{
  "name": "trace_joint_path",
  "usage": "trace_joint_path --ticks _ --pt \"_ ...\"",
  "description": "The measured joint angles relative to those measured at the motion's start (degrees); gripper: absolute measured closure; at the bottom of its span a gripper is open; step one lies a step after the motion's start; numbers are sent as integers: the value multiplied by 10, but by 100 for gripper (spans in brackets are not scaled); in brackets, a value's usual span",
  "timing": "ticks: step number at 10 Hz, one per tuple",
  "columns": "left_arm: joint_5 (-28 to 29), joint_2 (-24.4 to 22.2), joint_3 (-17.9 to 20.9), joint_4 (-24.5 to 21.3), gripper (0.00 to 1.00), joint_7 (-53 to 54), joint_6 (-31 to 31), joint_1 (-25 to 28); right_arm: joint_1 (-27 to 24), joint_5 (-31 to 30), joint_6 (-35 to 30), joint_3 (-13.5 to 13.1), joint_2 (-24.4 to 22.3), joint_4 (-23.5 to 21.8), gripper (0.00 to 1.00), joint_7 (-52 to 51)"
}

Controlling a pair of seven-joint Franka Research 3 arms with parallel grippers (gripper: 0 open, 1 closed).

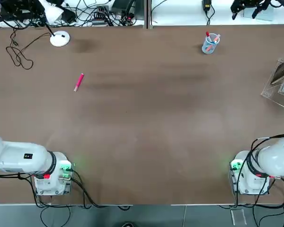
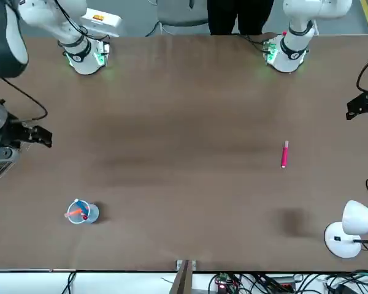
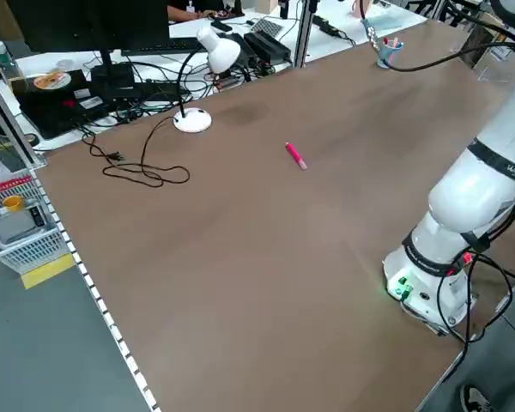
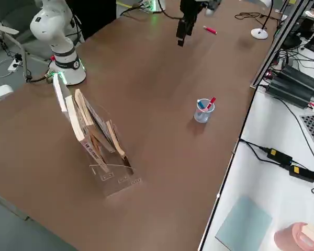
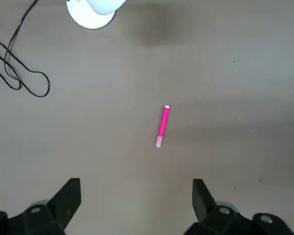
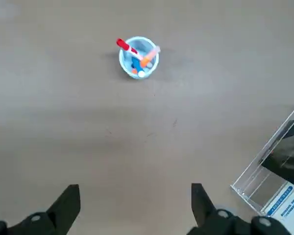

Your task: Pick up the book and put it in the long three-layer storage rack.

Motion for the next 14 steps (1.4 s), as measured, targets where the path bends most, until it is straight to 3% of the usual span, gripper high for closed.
trace_joint_path --ticks 6,14 --pt "0 0 0 0 0 0 0 0 4 -2 -13 1 -27 2 0 6" --pt "0 0 0 0 0 0 0 0 -86 -2 -43 49 -50 2 0 6"
